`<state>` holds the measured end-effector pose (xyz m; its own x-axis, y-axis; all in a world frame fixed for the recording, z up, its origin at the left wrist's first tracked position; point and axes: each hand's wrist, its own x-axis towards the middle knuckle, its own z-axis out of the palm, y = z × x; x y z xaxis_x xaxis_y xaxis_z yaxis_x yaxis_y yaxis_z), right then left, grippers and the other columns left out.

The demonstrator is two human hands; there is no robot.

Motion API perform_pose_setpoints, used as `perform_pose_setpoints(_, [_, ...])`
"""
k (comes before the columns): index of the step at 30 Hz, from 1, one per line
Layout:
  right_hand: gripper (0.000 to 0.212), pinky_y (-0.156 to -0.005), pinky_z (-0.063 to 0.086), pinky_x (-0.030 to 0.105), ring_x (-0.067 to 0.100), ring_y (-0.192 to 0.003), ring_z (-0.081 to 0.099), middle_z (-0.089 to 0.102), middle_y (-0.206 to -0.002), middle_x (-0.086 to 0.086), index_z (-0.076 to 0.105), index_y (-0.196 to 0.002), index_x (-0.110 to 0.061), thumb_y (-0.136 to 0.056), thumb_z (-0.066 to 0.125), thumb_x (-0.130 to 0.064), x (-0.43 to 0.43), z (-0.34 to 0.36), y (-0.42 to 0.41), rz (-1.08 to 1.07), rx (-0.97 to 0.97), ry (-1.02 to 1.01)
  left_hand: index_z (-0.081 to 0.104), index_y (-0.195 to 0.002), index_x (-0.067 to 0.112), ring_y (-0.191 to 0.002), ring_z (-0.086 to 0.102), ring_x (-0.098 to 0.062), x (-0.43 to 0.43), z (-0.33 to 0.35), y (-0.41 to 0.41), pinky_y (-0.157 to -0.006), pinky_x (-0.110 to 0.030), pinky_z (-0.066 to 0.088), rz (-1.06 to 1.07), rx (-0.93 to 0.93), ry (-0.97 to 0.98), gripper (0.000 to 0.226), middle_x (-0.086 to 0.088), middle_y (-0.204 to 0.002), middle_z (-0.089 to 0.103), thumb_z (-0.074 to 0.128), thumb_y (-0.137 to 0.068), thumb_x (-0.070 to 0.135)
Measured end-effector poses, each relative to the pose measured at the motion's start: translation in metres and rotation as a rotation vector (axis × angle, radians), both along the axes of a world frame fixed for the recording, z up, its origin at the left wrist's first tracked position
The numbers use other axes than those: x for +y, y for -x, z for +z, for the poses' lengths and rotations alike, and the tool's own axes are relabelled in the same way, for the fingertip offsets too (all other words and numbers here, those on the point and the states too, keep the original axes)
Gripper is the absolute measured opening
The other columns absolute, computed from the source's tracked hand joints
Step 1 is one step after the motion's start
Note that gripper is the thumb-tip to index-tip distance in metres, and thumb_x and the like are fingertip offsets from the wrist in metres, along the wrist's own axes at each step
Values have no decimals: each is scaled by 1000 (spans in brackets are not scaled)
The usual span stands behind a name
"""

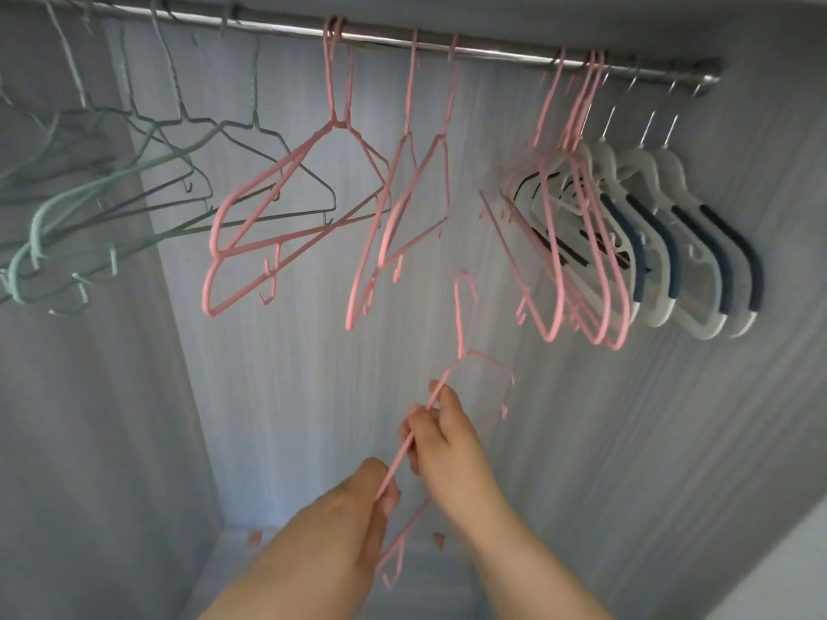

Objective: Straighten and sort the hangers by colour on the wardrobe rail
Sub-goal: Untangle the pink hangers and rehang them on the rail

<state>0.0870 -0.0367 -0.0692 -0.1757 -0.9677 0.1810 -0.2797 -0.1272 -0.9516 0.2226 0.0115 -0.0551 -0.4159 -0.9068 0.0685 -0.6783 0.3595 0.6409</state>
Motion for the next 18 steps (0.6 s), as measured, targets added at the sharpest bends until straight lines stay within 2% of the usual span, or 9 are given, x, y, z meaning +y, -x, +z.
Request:
perform_pose_setpoints(2, [13, -49, 38, 13, -3, -39, 47, 50, -59, -3, 39, -104, -17, -94, 36, -9, 0, 10, 3, -23, 34, 36, 39, -103, 30, -95, 59, -6, 3, 5, 1, -83, -18, 46, -23, 67, -15, 11, 8, -106, 59, 32, -95, 26])
perform_pose_setpoints(6, [30, -45, 36, 9, -4, -40, 46, 47, -56, -3, 42, -122, -15, -94, 34, -7, -9, 27, 10, -123, 8, 98, 43, -100, 35, -84, 61, -6, 6, 12, 1, -81, -21, 50, -79, 216, -124, 14, 5, -93, 63, 38, -90, 27])
perform_pose_setpoints(9, [32, -42, 34, 8, -4, -37, 44, 46, -55, -3, 44, -124, -10, -94, 34, -6, -19, 41, 17, -160, -23, 125, 51, -97, 46, -90, 63, -3, 5, 10, 0, -85, -29, 53, -124, 328, -163, 22, 11, -101, 64, 44, -78, 35])
perform_pose_setpoints(11, [32, -40, 32, 9, -3, -35, 43, 44, -54, -2, 46, -123, -9, -94, 34, -6, -25, 52, 21, -171, -40, 146, 56, -91, 46, -94, 64, -4, 4, 10, 2, -87, -33, 53, -152, 416, -138, 21, 28, -109, 60, 46, -74, 38])
perform_pose_setpoints(13, [30, -39, 31, 11, -2, -33, 41, 43, -53, -1, 47, -120, -11, -94, 34, -6, -31, 63, 24, -186, -71, 176, 60, -84, 41, -94, 65, -3, 0, 13, 7, -91, -32, 51, -154, 479, -111, 15, 34, -108, 58, 49, -76, 34])
perform_pose_setpoints(15, [25, -41, 31, 14, -1, -34, 39, 42, -52, -1, 48, -115, -14, -95, 36, -9, -34, 74, 27, -193, -93, 206, 63, -81, 31, -92, 66, 0, -6, 15, 13, -92, -29, 50, -129, 554, -89, 12, 27, -105, 64, 52, -84, 26])
perform_pose_setpoints(18, [17, -47, 33, 18, 0, -36, 38, 42, -52, -2, 54, -103, -10, -95, 42, -17, -35, 87, 32, -179, -72, 246, 64, -78, 15, -91, 66, 0, -15, 19, 27, -80, -15, 52, -90, 664, -54, 22, 23, -101, 68, 49, -90, 2])
